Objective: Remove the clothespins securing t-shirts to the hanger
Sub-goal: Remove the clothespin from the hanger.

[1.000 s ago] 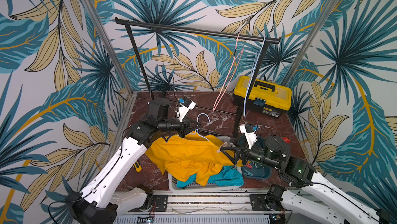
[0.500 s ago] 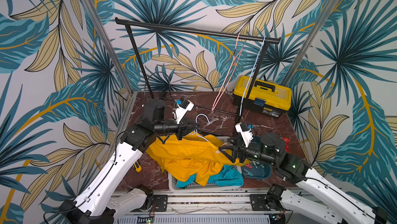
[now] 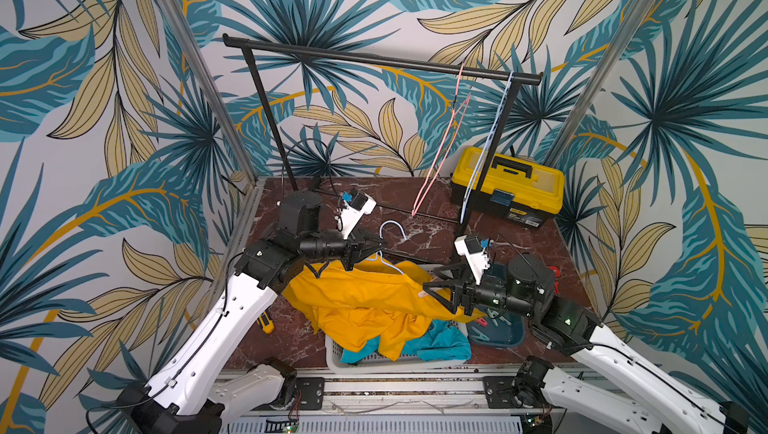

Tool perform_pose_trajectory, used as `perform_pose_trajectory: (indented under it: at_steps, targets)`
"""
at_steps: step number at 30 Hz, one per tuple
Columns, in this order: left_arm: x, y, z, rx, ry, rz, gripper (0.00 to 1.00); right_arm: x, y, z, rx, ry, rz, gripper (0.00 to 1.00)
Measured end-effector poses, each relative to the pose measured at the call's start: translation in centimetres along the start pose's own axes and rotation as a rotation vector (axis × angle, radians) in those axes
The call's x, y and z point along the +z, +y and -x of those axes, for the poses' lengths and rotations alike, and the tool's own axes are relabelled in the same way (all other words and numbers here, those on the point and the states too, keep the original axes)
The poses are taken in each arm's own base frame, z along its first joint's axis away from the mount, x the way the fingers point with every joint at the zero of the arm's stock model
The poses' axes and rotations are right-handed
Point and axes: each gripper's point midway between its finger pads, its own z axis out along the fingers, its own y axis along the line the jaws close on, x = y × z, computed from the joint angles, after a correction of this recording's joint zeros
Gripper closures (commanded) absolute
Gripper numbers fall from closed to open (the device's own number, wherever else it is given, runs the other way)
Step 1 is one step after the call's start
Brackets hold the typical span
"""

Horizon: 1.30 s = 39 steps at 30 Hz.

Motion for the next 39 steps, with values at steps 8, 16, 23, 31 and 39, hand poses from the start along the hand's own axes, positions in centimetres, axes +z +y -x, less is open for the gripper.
perform_pose_trajectory:
  at_steps: [8, 16, 23, 31, 39]
  targets:
    - [-0.4, -0.5, 1.0, 0.021, -0.021, -0.005, 1.00, 0.2, -0.6, -0.5, 0.011, 0.014, -0.021, 0.20]
    - [-0.4, -0.5, 1.0, 0.021, -0.021, -0.005, 1.00, 0.3, -0.9, -1.0, 0.018, 0.021, -0.029, 0.27]
    - [-0.4, -0.4, 1.0, 0.021, -0.022, 0.000, 1.00, -0.1, -0.8, -1.1, 0.033, 0.009, -0.020, 0.43]
    - [-0.4, -0.2, 1.0, 0.021, -0.023, 0.011, 1.00, -0.2, -0.6, -0.8, 0.049, -0.008, -0.009, 0.52]
    - [-0.4, 0.0, 1.1, 0.021, -0.024, 0.023, 1.00, -0.6, -0.4, -0.6, 0.050, -0.024, -0.005, 0.61]
